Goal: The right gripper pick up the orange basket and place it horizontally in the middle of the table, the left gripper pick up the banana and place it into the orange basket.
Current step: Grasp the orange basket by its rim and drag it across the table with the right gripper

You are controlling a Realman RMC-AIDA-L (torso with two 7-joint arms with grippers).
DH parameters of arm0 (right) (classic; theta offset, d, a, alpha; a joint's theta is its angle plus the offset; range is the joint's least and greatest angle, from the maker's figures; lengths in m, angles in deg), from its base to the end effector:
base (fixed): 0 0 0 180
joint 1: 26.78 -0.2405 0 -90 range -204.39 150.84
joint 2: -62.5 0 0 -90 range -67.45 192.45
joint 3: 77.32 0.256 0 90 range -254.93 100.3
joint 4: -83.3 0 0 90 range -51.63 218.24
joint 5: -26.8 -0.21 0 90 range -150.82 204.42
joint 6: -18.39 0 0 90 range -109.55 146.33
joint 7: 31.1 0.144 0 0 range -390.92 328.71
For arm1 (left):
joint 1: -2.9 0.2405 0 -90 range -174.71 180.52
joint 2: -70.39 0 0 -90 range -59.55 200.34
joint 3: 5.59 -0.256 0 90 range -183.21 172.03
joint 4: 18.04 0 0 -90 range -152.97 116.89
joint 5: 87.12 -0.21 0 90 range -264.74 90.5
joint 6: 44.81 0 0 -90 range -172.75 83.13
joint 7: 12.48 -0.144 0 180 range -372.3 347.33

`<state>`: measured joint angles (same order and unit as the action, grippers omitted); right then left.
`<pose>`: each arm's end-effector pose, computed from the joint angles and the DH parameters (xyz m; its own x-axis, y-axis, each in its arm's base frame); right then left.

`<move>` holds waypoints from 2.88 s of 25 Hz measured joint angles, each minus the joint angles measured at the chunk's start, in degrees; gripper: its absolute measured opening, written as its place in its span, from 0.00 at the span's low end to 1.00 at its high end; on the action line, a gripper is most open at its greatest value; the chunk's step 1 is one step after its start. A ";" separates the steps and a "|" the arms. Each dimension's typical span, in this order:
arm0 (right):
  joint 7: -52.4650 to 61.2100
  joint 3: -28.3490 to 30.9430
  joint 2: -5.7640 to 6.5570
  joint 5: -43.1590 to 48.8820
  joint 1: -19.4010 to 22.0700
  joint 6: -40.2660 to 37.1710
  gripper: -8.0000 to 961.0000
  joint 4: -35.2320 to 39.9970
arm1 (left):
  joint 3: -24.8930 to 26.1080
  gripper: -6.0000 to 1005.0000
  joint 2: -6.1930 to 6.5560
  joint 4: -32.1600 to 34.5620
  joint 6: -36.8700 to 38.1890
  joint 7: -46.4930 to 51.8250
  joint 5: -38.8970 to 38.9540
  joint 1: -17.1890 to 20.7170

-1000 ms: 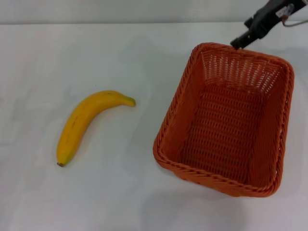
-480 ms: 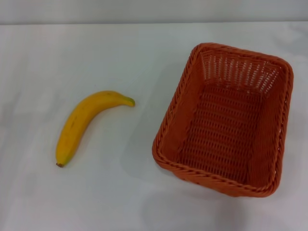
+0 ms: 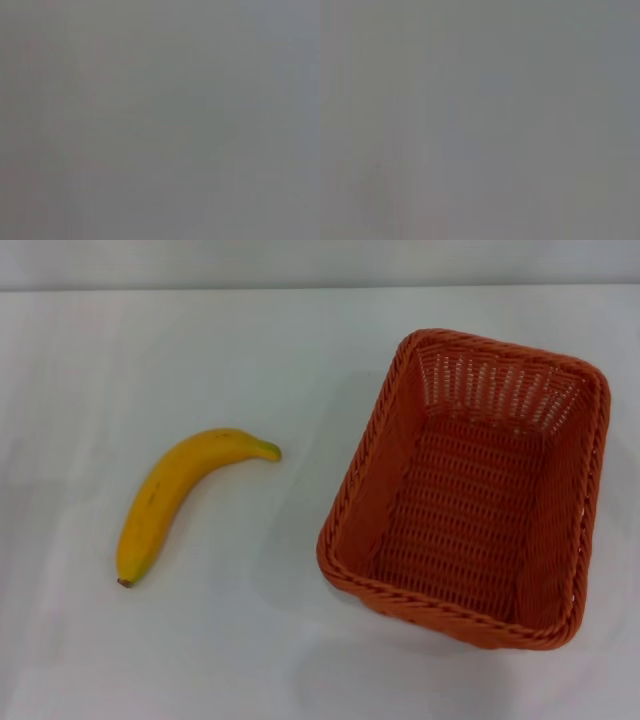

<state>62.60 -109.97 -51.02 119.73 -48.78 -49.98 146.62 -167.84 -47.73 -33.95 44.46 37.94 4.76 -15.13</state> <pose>0.2798 0.3694 0.2017 0.6942 -0.0362 -0.7188 -0.6682 -0.4037 -0.6250 -0.3943 0.2524 0.1157 0.3931 -0.3267 0.8595 0.9092 -0.0012 -0.4163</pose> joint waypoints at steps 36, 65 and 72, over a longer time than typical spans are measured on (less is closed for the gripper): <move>8.28 -14.05 4.82 14.19 -9.12 -6.76 0.79 1.04 | 0.00 0.88 -0.70 1.41 -0.02 0.03 0.50 1.80; 20.15 -25.43 -1.09 68.21 -42.33 -3.95 0.79 -21.49 | -0.44 0.88 -0.79 2.90 -0.04 0.03 -0.77 4.09; 19.69 -26.14 -1.28 71.66 -44.10 -1.64 0.78 -27.17 | -0.52 0.88 -0.84 2.90 -0.16 0.03 -1.55 3.72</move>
<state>82.29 -136.12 -52.30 191.39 -92.88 -51.62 119.45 -168.36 -48.58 -31.05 44.30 37.96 3.21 -11.41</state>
